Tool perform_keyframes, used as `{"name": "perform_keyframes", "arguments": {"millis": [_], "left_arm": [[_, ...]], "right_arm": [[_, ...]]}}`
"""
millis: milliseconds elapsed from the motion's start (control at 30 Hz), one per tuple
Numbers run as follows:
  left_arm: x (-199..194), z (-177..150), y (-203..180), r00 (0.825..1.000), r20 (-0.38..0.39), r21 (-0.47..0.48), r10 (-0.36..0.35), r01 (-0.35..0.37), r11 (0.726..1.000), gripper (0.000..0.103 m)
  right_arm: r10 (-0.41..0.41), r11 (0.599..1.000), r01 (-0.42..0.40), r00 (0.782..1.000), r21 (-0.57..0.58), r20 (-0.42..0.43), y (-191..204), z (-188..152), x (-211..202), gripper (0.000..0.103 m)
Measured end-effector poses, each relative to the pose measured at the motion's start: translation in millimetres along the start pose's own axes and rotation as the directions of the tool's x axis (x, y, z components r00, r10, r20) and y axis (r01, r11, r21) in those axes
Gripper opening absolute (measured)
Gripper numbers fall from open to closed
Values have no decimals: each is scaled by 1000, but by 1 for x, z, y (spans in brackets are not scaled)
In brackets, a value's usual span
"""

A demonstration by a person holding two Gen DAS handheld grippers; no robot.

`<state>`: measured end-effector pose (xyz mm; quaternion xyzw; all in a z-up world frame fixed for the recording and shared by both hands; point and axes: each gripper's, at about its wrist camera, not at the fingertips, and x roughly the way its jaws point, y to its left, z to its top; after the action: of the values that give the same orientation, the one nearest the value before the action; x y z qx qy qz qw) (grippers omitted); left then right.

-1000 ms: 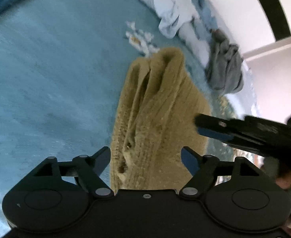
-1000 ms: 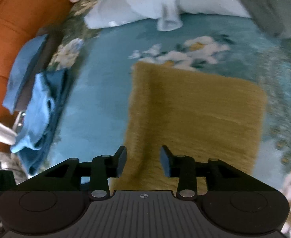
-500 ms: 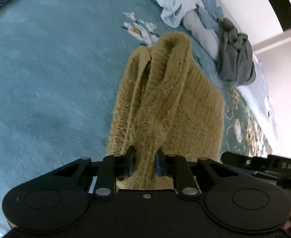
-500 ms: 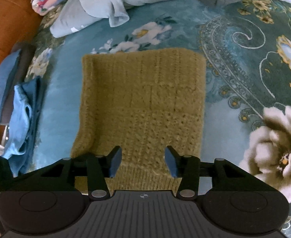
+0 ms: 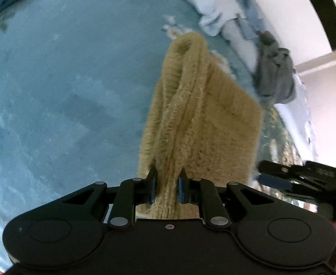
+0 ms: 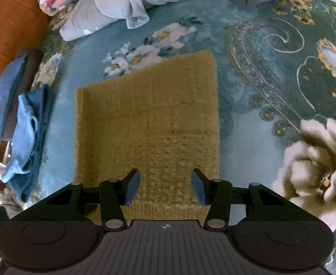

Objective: Fold clothes

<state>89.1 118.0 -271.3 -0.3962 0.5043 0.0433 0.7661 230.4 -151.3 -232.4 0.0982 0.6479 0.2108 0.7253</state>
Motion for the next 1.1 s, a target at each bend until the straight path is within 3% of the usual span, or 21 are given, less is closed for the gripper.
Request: {"name": "perform_keyframes", "arguments": {"millis": [133, 400, 467, 533, 633, 700, 733, 767, 900, 1100], "left_arm": [[16, 9, 0, 1000, -1, 47, 30, -30, 998, 19], [4, 17, 1, 1000, -3, 93, -3, 4, 996, 30], [1, 19, 1, 1000, -4, 105, -12, 12, 994, 45], [-2, 21, 1, 1000, -5, 117, -20, 21, 993, 51], [-7, 28, -1, 1000, 11, 141, -27, 25, 990, 77], [-10, 35, -6, 999, 39, 163, -27, 20, 986, 85], [-11, 39, -8, 998, 53, 174, -27, 18, 985, 94], [-11, 44, -11, 997, 69, 182, -29, 16, 983, 99], [-11, 61, -18, 992, 120, 213, -34, 8, 977, 101], [3, 103, -22, 992, 107, 233, -69, 42, 972, 101]], "right_arm": [[-8, 1000, 8, 1000, 6, -6, -4, -3, 1, 47], [-14, 1000, 14, 1000, 20, -16, -10, -11, 3, 52], [-17, 1000, 17, 1000, 22, -16, -13, -13, 3, 55], [-16, 999, 16, 1000, 33, -12, -16, -15, 4, 57], [-9, 998, 8, 1000, 64, 4, -22, -19, 3, 64], [4, 995, -7, 1000, 101, 27, -27, -24, 3, 79], [19, 992, -25, 999, 122, 45, -29, -27, 3, 87], [34, 989, -43, 997, 143, 62, -32, -30, 2, 89], [79, 967, -109, 987, 231, 137, -43, -46, 2, 103], [124, 890, -193, 974, 413, 188, -62, -79, 12, 103]]}}
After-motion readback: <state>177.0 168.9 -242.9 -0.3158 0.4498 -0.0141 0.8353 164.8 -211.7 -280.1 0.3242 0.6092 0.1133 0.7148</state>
